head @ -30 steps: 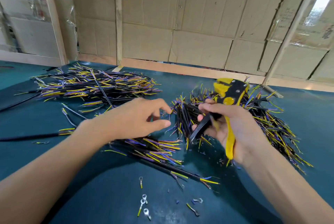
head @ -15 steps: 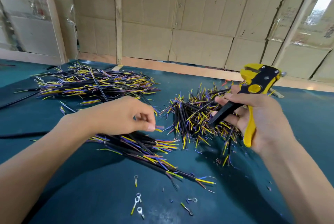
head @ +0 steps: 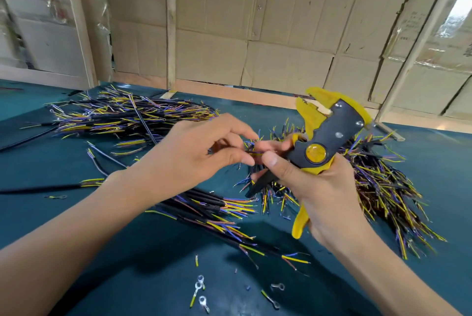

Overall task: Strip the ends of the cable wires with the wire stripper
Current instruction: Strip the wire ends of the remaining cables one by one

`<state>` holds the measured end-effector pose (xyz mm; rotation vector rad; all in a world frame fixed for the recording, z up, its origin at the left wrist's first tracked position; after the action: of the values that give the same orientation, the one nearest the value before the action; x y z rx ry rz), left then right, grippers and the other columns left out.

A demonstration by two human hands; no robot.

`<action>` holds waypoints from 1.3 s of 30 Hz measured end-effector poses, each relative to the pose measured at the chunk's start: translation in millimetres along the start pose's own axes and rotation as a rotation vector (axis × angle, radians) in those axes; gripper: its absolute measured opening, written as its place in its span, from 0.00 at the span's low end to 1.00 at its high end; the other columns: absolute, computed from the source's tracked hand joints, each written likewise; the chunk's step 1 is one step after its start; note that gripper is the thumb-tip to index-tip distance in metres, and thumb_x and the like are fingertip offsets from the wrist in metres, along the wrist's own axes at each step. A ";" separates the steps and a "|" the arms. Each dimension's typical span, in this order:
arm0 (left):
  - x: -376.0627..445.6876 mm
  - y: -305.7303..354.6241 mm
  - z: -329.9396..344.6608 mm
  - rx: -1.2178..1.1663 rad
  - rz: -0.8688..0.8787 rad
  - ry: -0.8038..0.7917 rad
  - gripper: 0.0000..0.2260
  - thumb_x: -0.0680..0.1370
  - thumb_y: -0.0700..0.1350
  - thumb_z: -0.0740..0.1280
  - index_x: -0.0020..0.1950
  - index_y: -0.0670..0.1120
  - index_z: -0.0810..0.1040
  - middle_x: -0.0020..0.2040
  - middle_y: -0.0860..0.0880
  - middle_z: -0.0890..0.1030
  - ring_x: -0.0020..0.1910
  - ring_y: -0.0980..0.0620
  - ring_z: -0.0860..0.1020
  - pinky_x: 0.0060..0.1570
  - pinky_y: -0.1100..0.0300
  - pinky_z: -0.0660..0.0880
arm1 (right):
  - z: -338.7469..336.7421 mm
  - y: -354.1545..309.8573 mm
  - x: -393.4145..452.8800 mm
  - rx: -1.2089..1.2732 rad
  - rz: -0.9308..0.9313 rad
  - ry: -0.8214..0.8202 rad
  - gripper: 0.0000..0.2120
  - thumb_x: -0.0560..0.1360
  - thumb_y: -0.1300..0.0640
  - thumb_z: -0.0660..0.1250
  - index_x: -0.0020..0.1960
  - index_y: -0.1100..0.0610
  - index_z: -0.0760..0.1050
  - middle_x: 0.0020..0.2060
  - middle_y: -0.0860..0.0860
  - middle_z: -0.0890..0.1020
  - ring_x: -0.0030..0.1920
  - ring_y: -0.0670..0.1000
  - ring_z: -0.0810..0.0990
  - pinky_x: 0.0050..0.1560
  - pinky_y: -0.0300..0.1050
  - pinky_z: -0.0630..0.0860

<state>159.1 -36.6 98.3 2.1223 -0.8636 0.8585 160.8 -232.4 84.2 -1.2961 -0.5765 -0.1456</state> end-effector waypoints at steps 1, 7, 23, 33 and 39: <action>-0.9 0.5 2.0 -0.013 -0.005 -0.024 0.13 0.75 0.47 0.73 0.58 0.51 0.77 0.45 0.59 0.83 0.41 0.56 0.81 0.44 0.55 0.77 | -1.1 0.0 -0.2 -0.018 -0.010 0.010 0.08 0.69 0.63 0.76 0.40 0.51 0.82 0.45 0.59 0.87 0.42 0.62 0.85 0.44 0.56 0.83; -0.5 1.5 5.8 0.003 -0.045 -0.045 0.11 0.73 0.46 0.75 0.54 0.47 0.83 0.42 0.58 0.83 0.42 0.63 0.80 0.43 0.69 0.76 | -6.3 1.5 1.4 -0.154 -0.032 0.116 0.14 0.72 0.70 0.75 0.39 0.52 0.82 0.40 0.57 0.87 0.37 0.61 0.86 0.42 0.52 0.84; -0.2 2.9 6.2 0.227 0.021 0.053 0.01 0.77 0.40 0.73 0.48 0.45 0.83 0.42 0.53 0.81 0.39 0.54 0.78 0.43 0.53 0.77 | -11.6 7.2 1.6 -0.343 -0.029 0.160 0.09 0.72 0.65 0.75 0.36 0.55 0.80 0.32 0.57 0.84 0.34 0.62 0.82 0.41 0.55 0.83; -4.1 4.9 7.6 0.309 -0.088 0.088 0.02 0.75 0.44 0.72 0.47 0.48 0.81 0.39 0.58 0.82 0.36 0.54 0.80 0.40 0.53 0.77 | -6.4 7.5 -2.1 -0.162 0.060 0.096 0.12 0.70 0.71 0.77 0.37 0.55 0.81 0.40 0.59 0.86 0.34 0.66 0.83 0.36 0.51 0.83; -2.6 2.4 7.1 0.085 -0.264 0.122 0.05 0.75 0.43 0.74 0.44 0.51 0.80 0.38 0.60 0.83 0.32 0.60 0.81 0.40 0.71 0.73 | -6.1 8.4 -1.1 -0.106 0.067 0.131 0.13 0.69 0.73 0.76 0.36 0.56 0.82 0.40 0.63 0.85 0.40 0.72 0.81 0.38 0.50 0.83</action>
<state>158.0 -42.5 93.2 2.1706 -0.4790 0.8869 165.3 -236.0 75.5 -1.3957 -0.4179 -0.2067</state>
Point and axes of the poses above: each hand's wrist, its own x-axis towards the middle knuckle, its own z-axis out of the palm, y = z × x, the point moved 2 cm from there along x, towards the middle knuckle
